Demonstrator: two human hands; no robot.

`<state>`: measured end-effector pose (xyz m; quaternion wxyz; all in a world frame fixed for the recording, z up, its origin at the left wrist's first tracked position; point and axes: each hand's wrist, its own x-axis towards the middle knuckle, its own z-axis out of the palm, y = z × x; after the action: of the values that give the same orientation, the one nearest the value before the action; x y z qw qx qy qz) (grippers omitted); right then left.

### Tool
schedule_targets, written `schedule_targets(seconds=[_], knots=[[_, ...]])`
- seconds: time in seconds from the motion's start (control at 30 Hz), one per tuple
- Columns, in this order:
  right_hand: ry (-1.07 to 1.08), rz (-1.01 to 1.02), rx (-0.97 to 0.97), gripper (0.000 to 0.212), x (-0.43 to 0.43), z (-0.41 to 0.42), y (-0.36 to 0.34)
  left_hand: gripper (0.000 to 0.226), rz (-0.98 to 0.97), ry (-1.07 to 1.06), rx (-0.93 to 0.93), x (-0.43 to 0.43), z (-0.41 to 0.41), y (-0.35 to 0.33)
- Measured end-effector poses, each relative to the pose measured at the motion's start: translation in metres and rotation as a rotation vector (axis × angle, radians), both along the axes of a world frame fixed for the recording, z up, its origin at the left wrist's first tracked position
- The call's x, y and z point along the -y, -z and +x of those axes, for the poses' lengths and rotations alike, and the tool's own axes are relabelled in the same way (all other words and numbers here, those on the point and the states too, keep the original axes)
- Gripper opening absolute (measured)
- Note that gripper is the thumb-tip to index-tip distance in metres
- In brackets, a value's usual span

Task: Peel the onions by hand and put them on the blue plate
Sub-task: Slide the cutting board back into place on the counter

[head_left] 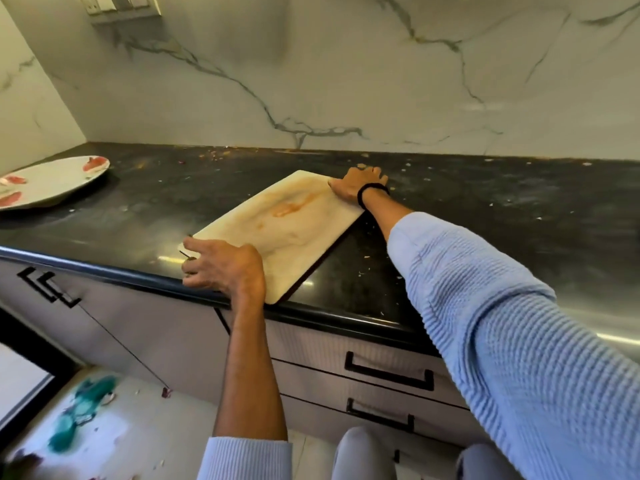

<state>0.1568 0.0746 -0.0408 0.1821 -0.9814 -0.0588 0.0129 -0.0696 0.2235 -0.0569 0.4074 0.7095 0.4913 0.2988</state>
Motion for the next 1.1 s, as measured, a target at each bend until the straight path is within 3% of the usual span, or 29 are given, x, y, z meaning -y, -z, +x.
schedule_targets(seconds=[0.23,0.4,0.5,0.6,0.77,0.87,1.1], knots=[[0.049,0.167,-0.037,0.061,0.067,-0.043,-0.008,0.078,-0.155,0.127,0.153,-0.014,-0.011,0.0],[0.196,0.398,-0.022,0.064,0.118,-0.095,-0.013,0.063,-0.355,0.184,0.31,-0.002,-0.018,-0.016],[0.306,0.493,0.029,0.065,0.146,-0.122,-0.015,0.035,-0.417,0.269,0.373,0.014,-0.019,-0.027],[0.465,0.545,0.117,0.062,0.179,-0.146,-0.022,0.039,-0.439,0.371,0.376,0.045,-0.014,-0.036],[0.696,0.449,0.17,0.06,0.236,-0.185,-0.027,0.032,-0.489,0.551,0.308,0.103,0.01,-0.044],[0.753,0.415,0.148,0.057,0.259,-0.2,-0.018,0.04,-0.499,0.63,0.277,0.126,0.026,-0.047],[0.858,0.369,0.197,0.044,0.293,-0.217,0.007,0.039,-0.358,0.767,0.19,0.163,0.051,-0.042]])
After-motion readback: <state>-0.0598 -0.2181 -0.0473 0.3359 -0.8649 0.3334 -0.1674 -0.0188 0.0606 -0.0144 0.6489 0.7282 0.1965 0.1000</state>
